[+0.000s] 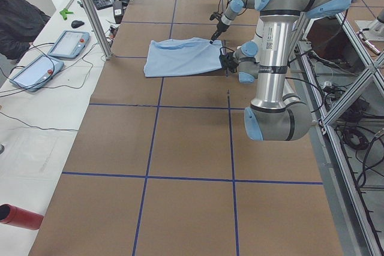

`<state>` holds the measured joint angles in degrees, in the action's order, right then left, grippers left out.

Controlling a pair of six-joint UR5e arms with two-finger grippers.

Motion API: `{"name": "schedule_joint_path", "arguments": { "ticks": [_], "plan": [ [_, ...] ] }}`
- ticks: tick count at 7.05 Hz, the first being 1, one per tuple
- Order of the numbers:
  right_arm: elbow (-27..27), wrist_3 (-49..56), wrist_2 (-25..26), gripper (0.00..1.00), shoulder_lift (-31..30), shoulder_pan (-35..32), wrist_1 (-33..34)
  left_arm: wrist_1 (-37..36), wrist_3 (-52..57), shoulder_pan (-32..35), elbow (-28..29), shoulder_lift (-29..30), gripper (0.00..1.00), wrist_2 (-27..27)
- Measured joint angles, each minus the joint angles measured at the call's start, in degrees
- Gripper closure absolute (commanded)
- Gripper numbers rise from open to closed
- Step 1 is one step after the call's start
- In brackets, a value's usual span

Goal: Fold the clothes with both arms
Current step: 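Grasp the near shirt corners with both grippers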

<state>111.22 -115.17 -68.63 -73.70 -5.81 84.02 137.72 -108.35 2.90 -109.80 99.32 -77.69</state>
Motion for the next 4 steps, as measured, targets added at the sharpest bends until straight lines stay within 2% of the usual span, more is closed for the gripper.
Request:
{"name": "schedule_joint_path", "arguments": {
  "ticks": [1, 2, 4],
  "plan": [
    [-0.22, 0.02, 0.05, 0.95, 0.05, 0.00, -0.02, 0.00, 0.04, 0.00, 0.03, 0.01, 1.00, -0.01],
    [-0.29, 0.02, 0.05, 1.00, 0.11, 0.01, -0.04, 0.00, 0.06, 0.00, 0.03, 0.03, 1.00, -0.01],
    [-0.32, -0.10, 0.13, 1.00, 0.35, 0.01, -0.27, 0.00, 0.07, 0.00, 0.03, 0.01, 1.00, -0.01]
  ]
}}
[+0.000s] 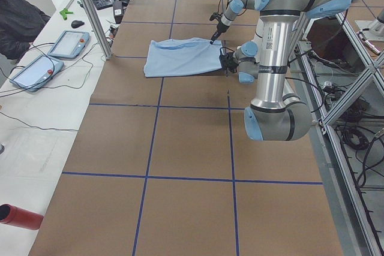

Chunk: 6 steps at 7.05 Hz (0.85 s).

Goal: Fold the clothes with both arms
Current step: 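Grasp the near shirt corners with both grippers, then lift the near shirt edge with both grippers and fold it away from the robot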

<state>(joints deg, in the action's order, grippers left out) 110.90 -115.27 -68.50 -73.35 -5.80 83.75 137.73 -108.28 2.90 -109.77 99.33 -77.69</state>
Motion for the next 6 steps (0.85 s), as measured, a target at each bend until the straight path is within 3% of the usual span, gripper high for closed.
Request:
{"name": "schedule_joint_path", "arguments": {
  "ticks": [4, 6],
  "plan": [
    [1.95, -0.12, 0.03, 1.00, 1.02, -0.24, -0.18, -0.06, 0.26, 0.12, -1.35, -0.07, 1.00, -0.16],
    [7.19, -0.24, 0.11, 1.00, 0.68, -0.63, 0.59, -2.19, 0.48, 0.31, -7.62, -1.33, 1.00, -0.50]
  ]
}}
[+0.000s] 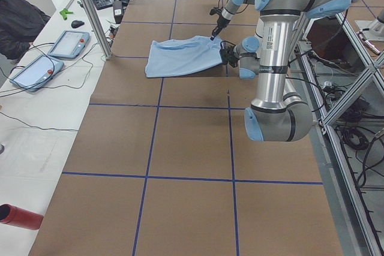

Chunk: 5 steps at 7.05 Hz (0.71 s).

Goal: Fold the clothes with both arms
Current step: 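Lift the near shirt edge with both grippers and fold it away from the robot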

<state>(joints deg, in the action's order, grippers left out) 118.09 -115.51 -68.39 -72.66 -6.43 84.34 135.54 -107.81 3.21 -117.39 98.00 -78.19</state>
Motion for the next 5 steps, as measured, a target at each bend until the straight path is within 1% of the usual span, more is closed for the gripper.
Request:
{"name": "schedule_joint_path", "arguments": {
  "ticks": [1, 3, 4, 5],
  "plan": [
    [3.17, -0.25, 0.04, 1.00, -0.17, 0.11, 1.96, -4.43, 0.02, 0.03, -5.33, -0.48, 1.00, -0.32],
    [12.50, -1.38, -0.07, 1.00, 0.06, 1.75, 11.01, -16.64, -0.05, 0.00, -17.21, -0.57, 1.00, -2.55],
    [17.16, -2.77, -0.11, 1.00, 0.27, 3.17, 15.97, -21.27, -0.09, -0.04, -21.42, -0.50, 1.00, -3.24],
    [20.36, -3.91, -0.10, 1.00, 0.68, 4.25, 19.57, -24.65, -0.11, -0.02, -24.27, -0.34, 1.00, -4.16]
  ]
}}
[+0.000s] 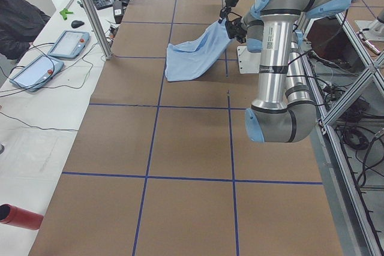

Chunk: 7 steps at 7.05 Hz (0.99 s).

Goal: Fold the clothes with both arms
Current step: 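Lift the near shirt edge with both grippers and fold it away from the robot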

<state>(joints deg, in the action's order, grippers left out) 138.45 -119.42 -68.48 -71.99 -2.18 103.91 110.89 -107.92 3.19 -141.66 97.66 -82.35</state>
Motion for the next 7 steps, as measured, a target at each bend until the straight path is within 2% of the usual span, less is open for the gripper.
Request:
{"name": "schedule_joint_path", "arguments": {
  "ticks": [1, 2, 5, 7],
  "plan": [
    [1.22, -0.61, 0.01, 1.00, 1.04, 0.53, 2.36, -2.72, -0.01, 0.19, -1.74, 0.27, 1.00, -1.32],
    [-0.08, -0.75, 0.06, 1.00, 2.74, 0.35, 3.71, -4.42, 0.01, 0.48, -2.24, 0.42, 1.00, -2.04],
    [-9.45, 1.88, -0.38, 1.00, 8.92, -5.79, 3.88, -6.29, 3.21, 2.05, 0.83, 2.80, 1.00, -2.41],
    [-15.24, 4.93, -2.18, 1.00, 11.22, -10.69, 0.04, -6.56, 7.31, 5.58, 3.29, 4.44, 1.00, -2.54]
  ]
}}
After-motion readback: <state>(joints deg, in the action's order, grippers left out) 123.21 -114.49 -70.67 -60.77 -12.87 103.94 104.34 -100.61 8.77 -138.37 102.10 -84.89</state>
